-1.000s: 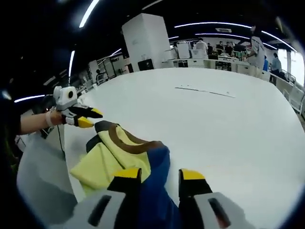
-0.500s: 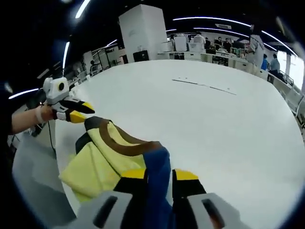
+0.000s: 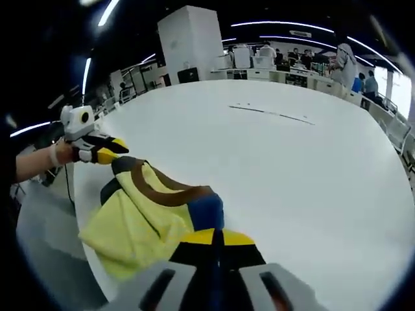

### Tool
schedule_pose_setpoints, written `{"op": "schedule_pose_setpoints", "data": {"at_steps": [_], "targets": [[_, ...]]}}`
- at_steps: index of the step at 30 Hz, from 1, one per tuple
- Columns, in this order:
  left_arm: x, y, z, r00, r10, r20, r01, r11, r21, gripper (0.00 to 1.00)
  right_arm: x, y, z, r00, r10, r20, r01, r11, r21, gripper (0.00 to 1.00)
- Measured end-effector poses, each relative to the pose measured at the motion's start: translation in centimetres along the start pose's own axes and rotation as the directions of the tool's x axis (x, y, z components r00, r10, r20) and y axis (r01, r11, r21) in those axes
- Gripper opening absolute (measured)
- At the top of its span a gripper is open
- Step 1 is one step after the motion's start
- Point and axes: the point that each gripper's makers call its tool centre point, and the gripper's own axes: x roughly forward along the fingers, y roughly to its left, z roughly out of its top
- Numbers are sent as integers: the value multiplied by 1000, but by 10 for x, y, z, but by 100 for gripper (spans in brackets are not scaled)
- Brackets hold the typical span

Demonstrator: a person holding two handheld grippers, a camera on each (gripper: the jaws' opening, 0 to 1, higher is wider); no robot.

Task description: Fold the garment on the visible template until the final outline fits inside the template.

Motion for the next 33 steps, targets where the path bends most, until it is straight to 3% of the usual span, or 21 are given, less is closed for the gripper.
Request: {"op": "schedule_pose_setpoints", "data": {"at_steps": [3, 18, 29, 33], "targets": [[1, -1, 0, 1000, -9, -3, 9, 1000, -9, 17, -1, 1, 2, 1000, 13, 20, -13, 999, 40, 0], [9, -3, -16, 998, -50, -46, 47, 997, -61, 17, -3, 0, 1, 999, 8, 36, -10, 999, 40, 0], [8, 0, -16, 999, -29, -46, 26, 998, -62, 0, -8, -4, -3, 999, 2, 39, -4, 999, 47, 0], [8, 0, -18, 999, -22, -47, 19, 997, -72, 0, -9, -4, -4, 999, 1, 42, -4, 999, 52, 0]]}}
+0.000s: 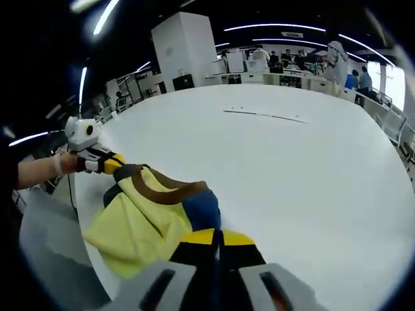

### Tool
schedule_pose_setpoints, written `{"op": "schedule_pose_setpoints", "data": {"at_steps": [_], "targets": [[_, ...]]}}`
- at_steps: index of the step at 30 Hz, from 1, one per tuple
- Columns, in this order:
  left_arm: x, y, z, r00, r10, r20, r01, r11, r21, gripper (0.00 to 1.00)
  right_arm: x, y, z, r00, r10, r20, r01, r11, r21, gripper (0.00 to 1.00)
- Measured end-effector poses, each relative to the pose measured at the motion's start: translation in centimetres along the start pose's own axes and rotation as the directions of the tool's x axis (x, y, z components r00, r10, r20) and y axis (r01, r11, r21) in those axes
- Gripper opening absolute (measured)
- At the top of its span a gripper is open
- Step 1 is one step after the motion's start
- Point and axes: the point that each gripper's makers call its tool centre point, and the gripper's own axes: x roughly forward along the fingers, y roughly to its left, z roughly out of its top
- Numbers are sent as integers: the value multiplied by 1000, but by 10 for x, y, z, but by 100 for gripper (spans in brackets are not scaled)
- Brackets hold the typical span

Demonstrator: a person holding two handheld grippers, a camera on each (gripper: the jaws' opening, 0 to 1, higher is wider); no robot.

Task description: Fold the garment on the visible template until the final outline fits inside the template.

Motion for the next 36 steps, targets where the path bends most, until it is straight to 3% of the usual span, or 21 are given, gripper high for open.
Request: {"op": "schedule_pose_setpoints", "data": {"at_steps": [7, 15, 24, 28, 36], "targets": [[-5, -2, 4, 1000, 4, 20, -3, 999, -33, 0, -8, -2, 2, 1000, -5, 16, 5, 1000, -1, 0], [-24, 4, 24, 992, 43, 122, -27, 992, -126, 0, -26, -5, 7, 997, -22, 69, 21, 1000, 9, 0], [-38, 2, 46, 977, 82, 198, -61, 992, -111, 0, -47, -2, 16, 990, -27, 139, 26, 1000, 8, 0], [-42, 2, 63, 966, 91, 243, -65, 992, -110, 0, -56, 0, 27, 985, -24, 173, 25, 1000, 1, 0], [-54, 3, 99, 944, 99, 315, -74, 993, -91, 0, -82, -4, 63, 959, -21, 283, 20, 1000, 6, 0]]}}
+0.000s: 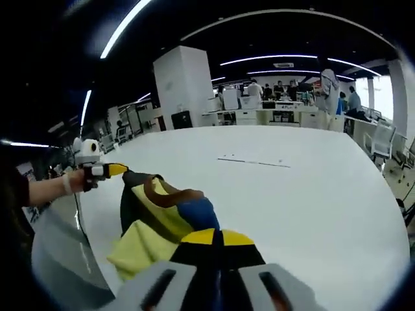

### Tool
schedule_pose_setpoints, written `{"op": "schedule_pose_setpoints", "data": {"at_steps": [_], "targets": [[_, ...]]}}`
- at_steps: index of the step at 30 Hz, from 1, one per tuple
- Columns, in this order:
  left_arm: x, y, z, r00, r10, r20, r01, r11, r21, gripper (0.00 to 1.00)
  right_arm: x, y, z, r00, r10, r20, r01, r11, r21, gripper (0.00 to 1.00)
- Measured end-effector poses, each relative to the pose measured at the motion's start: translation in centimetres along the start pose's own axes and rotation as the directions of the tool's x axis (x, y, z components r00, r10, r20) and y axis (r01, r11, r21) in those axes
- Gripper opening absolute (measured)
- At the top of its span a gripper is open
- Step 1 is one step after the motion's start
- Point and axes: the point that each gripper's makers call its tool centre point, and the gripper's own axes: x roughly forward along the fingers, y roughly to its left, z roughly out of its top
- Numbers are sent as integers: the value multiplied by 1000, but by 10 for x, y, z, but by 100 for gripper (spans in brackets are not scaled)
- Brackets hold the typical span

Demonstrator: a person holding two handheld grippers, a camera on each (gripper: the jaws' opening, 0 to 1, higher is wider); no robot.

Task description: Fold the garment on the visible template until the final outline fits inside the template.

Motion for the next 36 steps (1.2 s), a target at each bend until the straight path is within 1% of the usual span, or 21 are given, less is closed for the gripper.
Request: {"op": "schedule_pose_setpoints", "data": {"at_steps": [5, 6, 8, 10, 13, 14, 16, 17, 18, 24, 26, 27, 28, 29, 30, 31, 33, 34, 35, 36], "targets": [[1, 0, 23, 999, 4, 49, -4, 1000, 13, 0, -4, -2, 26, 998, 8, 61, -9, 1000, 5, 0], [2, 0, 26, 998, 5, 57, -6, 1000, 15, 0, -4, -2, 29, 998, 10, 66, -10, 1000, 3, 0], [3, 0, 34, 997, 5, 72, -6, 1000, 19, 0, -4, -3, 42, 996, 12, 87, -11, 1000, -15, 0], [4, 2, 44, 996, 9, 90, -12, 999, 31, 0, -4, -2, 52, 995, 16, 103, -13, 1000, -28, 0], [6, 5, 61, 992, 11, 126, -15, 999, 29, 0, -4, -1, 72, 991, 27, 131, -20, 998, -55, 0], [6, 5, 69, 990, 10, 139, -14, 999, 31, 0, -5, 0, 76, 990, 29, 136, -21, 998, -59, 0], [5, 6, 83, 986, 11, 166, -19, 999, 46, 0, -6, 1, 91, 986, 35, 160, -23, 997, -77, 0], [5, 6, 85, 985, 10, 171, -19, 999, 49, 0, -7, 2, 96, 984, 39, 172, -25, 996, -84, 0], [5, 6, 95, 982, 8, 189, -19, 998, 55, 0, -9, 3, 105, 981, 41, 188, -25, 996, -90, 0], [8, 7, 122, 972, 8, 234, -26, 997, 75, 0, -10, 1, 142, 966, 55, 252, -25, 992, -121, 0], [8, 9, 133, 965, 5, 263, -25, 997, 74, 0, -10, 1, 154, 959, 59, 277, -24, 992, -126, 0], [9, 10, 140, 961, 0, 275, -20, 997, 70, 0, -12, 0, 160, 957, 52, 286, -13, 990, -138, 0], [9, 10, 144, 959, -2, 282, -21, 997, 77, 0, -13, -4, 167, 950, 41, 308, 16, 984, -180, 0], [9, 9, 148, 958, -6, 287, -19, 996, 83, 0, -15, -6, 174, 943, 33, 331, 34, 980, -195, 0], [9, 8, 151, 956, -13, 293, -15, 996, 91, 0, -17, -3, 175, 943, 44, 329, 14, 985, -170, 0], [10, 7, 156, 955, -18, 298, -14, 995, 104, 0, -19, -1, 179, 939, 66, 338, -5, 984, -179, 0], [10, 7, 161, 952, -24, 304, -10, 994, 111, 0, -22, -6, 183, 934, 54, 353, 16, 981, -192, 0], [11, 8, 163, 951, -26, 309, -8, 994, 107, 0, -24, -7, 185, 929, 57, 366, 15, 982, -190, 0], [11, 8, 164, 950, -25, 311, -9, 994, 109, 0, -25, -10, 188, 920, 49, 388, 19, 985, -170, 0], [13, 11, 165, 949, -18, 314, -20, 993, 115, 0, -24, -12, 187, 922, 49, 384, 15, 986, -163, 0]]}}
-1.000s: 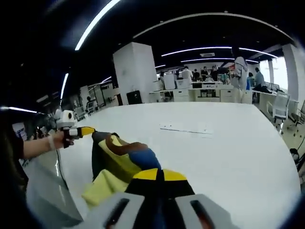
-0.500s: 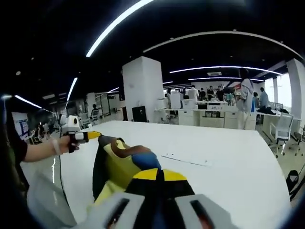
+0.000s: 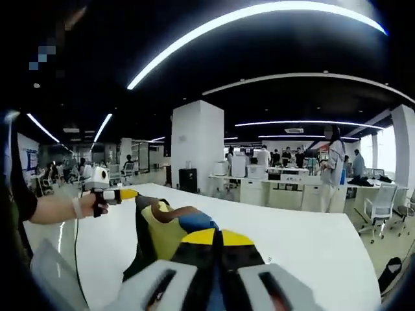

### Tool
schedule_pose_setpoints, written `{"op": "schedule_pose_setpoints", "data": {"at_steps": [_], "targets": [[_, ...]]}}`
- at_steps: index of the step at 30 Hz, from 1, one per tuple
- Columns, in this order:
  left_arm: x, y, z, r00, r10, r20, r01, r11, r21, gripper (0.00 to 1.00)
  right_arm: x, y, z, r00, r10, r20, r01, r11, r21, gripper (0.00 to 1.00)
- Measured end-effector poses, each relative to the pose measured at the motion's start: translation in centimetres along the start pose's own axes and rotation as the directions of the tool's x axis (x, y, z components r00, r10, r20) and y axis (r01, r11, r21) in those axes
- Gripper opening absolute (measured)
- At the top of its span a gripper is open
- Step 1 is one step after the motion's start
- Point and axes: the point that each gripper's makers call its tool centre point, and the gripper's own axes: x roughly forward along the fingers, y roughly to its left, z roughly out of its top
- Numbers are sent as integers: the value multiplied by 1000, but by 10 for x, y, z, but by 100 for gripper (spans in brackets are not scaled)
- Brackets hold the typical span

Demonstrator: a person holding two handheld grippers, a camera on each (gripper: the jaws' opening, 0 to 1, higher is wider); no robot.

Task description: Fold the garment on the visible template until the final outline fits inside the template.

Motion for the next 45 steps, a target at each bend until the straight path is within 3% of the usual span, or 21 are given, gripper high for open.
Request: {"op": "schedule_pose_setpoints", "data": {"at_steps": [4, 7, 8, 11, 13, 17, 21, 23, 24, 27, 30, 32, 35, 36, 41, 43, 45], "targets": [[9, 13, -15, 1000, 18, -24, -18, 1000, -9, 0, 16, -12, -30, 998, -4, -60, 8, 999, 53, 0], [14, 31, -41, 995, 62, -76, -64, 998, -18, 0, 31, -22, -56, 997, -8, -75, 14, 997, 73, 0], [15, 38, -49, 992, 80, -94, -84, 995, -44, 0, 34, -26, -68, 994, -13, -110, 26, 993, 116, 0], [23, 52, -74, 983, 106, -153, -112, 993, -29, 0, 54, -37, -98, 985, -20, -172, 42, 991, 126, 0], [28, 49, -81, 982, 109, -157, -115, 993, -27, 0, 64, -41, -106, 983, -23, -179, 42, 993, 106, 0], [38, 72, -103, 968, 149, -204, -158, 987, -30, 0, 89, -55, -127, 978, -26, -208, 53, 990, 127, 0], [48, 87, -111, 967, 166, -195, -178, 983, -45, 0, 104, -64, -135, 979, -31, -201, 60, 988, 141, 0], [56, 101, -123, 960, 187, -207, -202, 978, -53, 0, 114, -72, -146, 976, -32, -215, 65, 987, 150, 0], [61, 110, -133, 953, 200, -226, -220, 973, -66, 0, 128, -83, -158, 968, -34, -247, 79, 982, 174, 0], [72, 123, -150, 944, 217, -248, -241, 968, -69, 0, 141, -90, -175, 960, -40, -278, 89, 982, 168, 0], [80, 137, -172, 922, 241, -302, -271, 960, -63, 0, 148, -94, -200, 937, -36, -347, 98, 982, 162, 0], [83, 145, -193, 898, 249, -363, -291, 955, -64, 0, 157, -101, -219, 918, -37, -394, 113, 978, 173, 0], [86, 153, -215, 875, 257, -411, -305, 951, -55, 0, 163, -104, -241, 899, -30, -438, 124, 974, 188, 0], [86, 155, -221, 868, 259, -424, -311, 949, -57, 0, 163, -105, -251, 882, -32, -469, 142, 969, 200, 0], [84, 161, -238, 847, 259, -464, -321, 945, -58, 0, 166, -103, -272, 864, -25, -502, 137, 973, 186, 0], [81, 163, -248, 832, 258, -490, -327, 943, -59, 0, 166, -104, -277, 857, -23, -514, 142, 971, 193, 0], [80, 163, -251, 833, 256, -491, -326, 943, -61, 0, 167, -103, -277, 858, -22, -513, 140, 971, 193, 0]]}}
